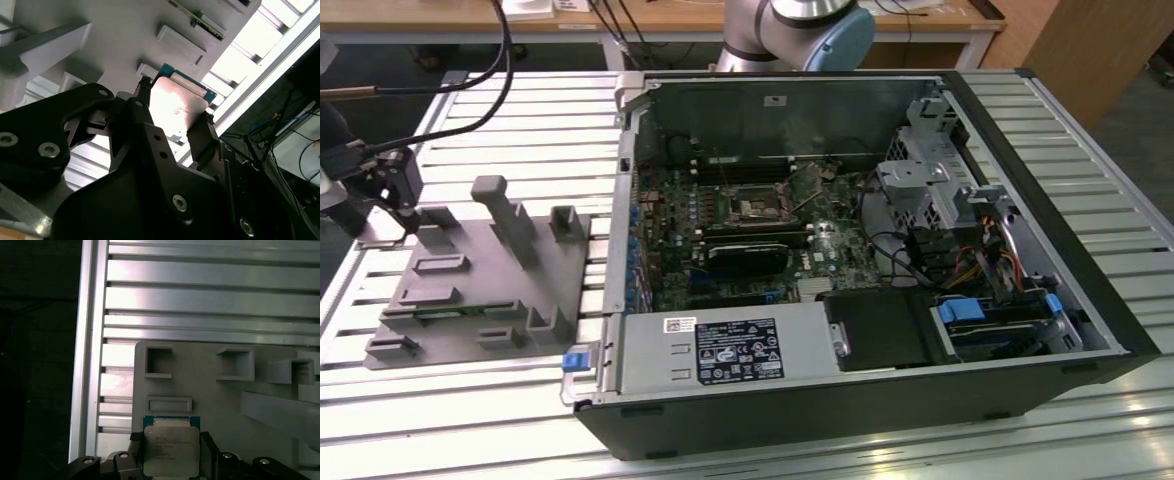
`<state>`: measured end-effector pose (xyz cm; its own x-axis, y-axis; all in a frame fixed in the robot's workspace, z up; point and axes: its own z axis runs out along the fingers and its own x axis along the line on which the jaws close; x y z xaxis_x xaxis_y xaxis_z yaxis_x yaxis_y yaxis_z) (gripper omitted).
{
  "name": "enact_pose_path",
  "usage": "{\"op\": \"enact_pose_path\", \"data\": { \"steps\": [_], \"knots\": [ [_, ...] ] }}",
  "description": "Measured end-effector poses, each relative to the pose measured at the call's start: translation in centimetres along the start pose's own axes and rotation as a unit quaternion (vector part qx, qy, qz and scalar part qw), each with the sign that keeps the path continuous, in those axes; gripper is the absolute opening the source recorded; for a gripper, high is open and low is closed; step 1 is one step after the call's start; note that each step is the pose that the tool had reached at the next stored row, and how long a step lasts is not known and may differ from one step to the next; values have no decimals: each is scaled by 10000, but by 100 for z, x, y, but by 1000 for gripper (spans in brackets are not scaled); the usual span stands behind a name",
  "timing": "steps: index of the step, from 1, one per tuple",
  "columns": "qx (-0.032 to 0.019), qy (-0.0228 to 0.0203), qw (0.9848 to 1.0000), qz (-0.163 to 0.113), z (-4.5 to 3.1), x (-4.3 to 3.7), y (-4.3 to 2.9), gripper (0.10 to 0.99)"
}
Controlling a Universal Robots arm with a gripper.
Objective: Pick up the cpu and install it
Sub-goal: 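Pick up the cpu and move it towards the insertion slot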
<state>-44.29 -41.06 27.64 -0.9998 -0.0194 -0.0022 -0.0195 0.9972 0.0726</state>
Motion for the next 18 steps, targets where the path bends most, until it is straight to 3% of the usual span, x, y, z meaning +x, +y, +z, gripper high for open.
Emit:
{"op": "enact_pose_path", "data": {
  "steps": [18],
  "knots": [
    [-8,0,10000,0,-302,-1,28,541]
  ]
}}
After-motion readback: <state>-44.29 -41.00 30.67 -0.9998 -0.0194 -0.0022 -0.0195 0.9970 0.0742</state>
